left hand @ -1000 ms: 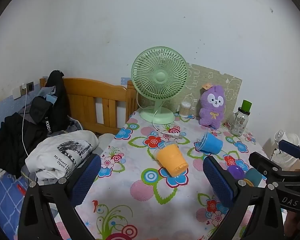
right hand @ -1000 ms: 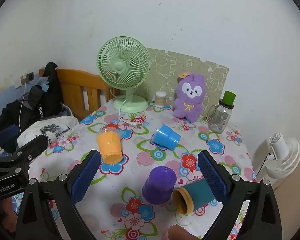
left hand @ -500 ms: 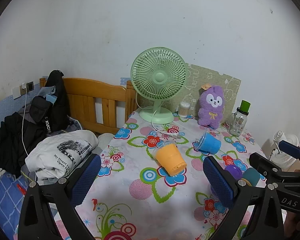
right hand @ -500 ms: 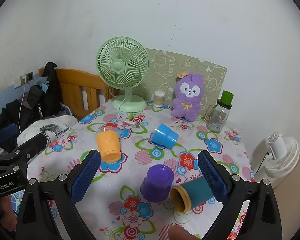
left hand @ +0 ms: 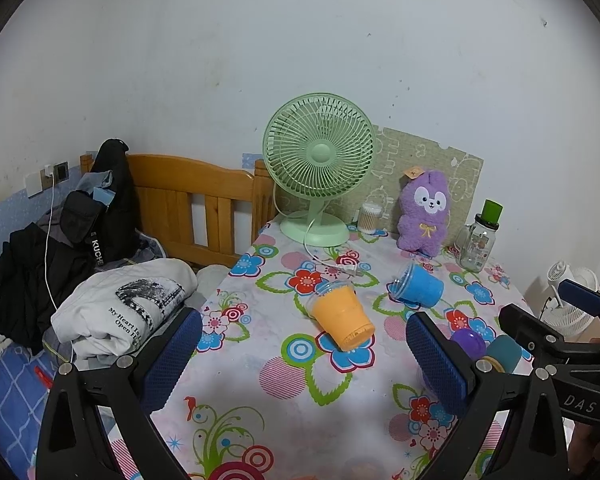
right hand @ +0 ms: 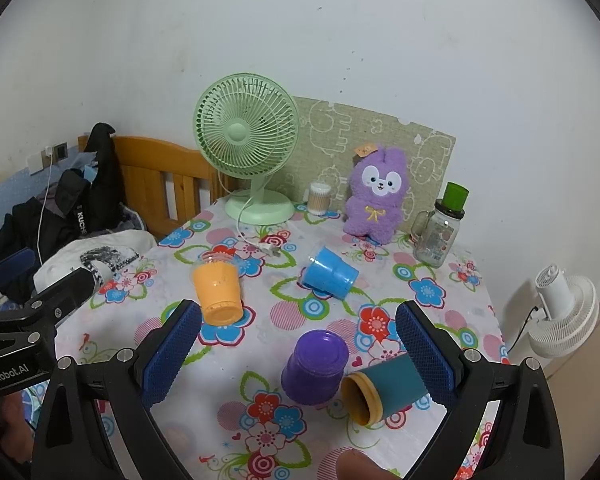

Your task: Flip cup upside down

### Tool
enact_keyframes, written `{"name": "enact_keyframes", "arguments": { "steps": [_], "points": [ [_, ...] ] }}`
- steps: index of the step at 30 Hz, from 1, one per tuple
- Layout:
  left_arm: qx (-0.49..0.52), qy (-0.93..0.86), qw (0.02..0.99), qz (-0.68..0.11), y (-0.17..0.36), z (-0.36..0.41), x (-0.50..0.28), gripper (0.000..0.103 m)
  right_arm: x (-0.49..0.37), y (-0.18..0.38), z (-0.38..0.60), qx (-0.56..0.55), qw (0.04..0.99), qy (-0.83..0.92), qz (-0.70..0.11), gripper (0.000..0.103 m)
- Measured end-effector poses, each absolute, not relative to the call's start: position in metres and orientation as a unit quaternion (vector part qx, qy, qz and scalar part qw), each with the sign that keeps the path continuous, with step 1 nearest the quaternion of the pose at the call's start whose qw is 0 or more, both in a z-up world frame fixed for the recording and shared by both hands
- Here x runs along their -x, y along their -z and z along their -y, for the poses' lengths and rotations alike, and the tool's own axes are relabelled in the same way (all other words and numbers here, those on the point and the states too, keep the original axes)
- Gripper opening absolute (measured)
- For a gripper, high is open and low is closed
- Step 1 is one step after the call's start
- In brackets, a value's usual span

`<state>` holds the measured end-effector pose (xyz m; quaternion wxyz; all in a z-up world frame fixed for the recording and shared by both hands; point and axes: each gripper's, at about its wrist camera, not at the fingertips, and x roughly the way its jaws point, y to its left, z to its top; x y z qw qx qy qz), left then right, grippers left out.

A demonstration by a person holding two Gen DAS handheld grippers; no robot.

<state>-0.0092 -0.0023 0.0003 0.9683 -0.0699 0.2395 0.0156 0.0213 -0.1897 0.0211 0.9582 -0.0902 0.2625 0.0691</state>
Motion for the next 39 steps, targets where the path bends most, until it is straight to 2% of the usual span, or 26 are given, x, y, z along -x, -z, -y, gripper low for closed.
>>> {"name": "enact_keyframes", "arguments": {
  "steps": [24,39],
  "points": [
    [0.076,-0.019,0.961,-0.264,0.020,-0.007,-0.007,0.103,-0.041,-0.003,0.175,0.104,0.950,-0.081,-0.284,0.099],
    [0.064,-0.054,0.940,-0.330,0.063,-0.026,-0.055,0.103,-0.125,0.050,0.127,0.135,0.913,-0.142,-0.358,0.099]
  ]
}}
